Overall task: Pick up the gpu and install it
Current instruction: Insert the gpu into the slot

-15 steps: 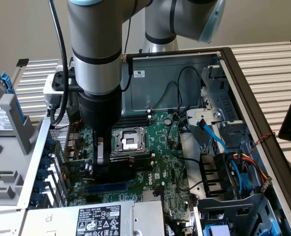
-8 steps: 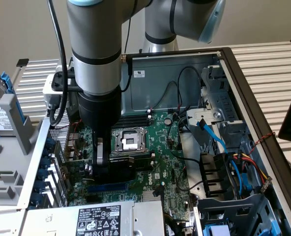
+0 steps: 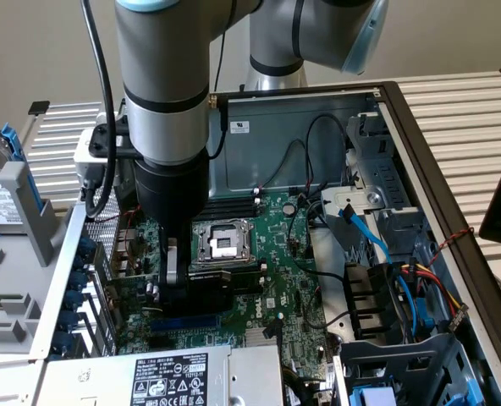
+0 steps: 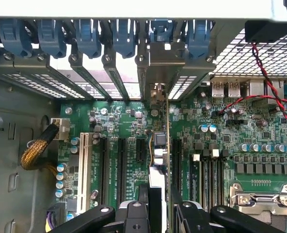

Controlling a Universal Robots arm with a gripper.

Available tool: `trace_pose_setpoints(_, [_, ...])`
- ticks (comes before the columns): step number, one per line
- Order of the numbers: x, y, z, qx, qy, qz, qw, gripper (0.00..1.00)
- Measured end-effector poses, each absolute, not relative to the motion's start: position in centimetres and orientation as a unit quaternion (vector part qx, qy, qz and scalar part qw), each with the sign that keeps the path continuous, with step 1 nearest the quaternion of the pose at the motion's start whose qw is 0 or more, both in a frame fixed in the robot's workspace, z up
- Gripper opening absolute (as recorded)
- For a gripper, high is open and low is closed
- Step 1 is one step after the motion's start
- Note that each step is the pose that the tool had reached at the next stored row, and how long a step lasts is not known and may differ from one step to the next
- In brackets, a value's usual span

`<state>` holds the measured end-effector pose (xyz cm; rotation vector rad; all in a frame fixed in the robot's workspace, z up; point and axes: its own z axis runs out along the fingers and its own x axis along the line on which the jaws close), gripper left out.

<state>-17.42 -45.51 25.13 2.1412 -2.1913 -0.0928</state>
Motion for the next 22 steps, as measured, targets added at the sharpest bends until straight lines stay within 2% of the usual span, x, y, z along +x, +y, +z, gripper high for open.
trace_pose_setpoints(22, [-17.42,-45.64,25.13,0.689,-0.723,-0.030,0.038,0.27])
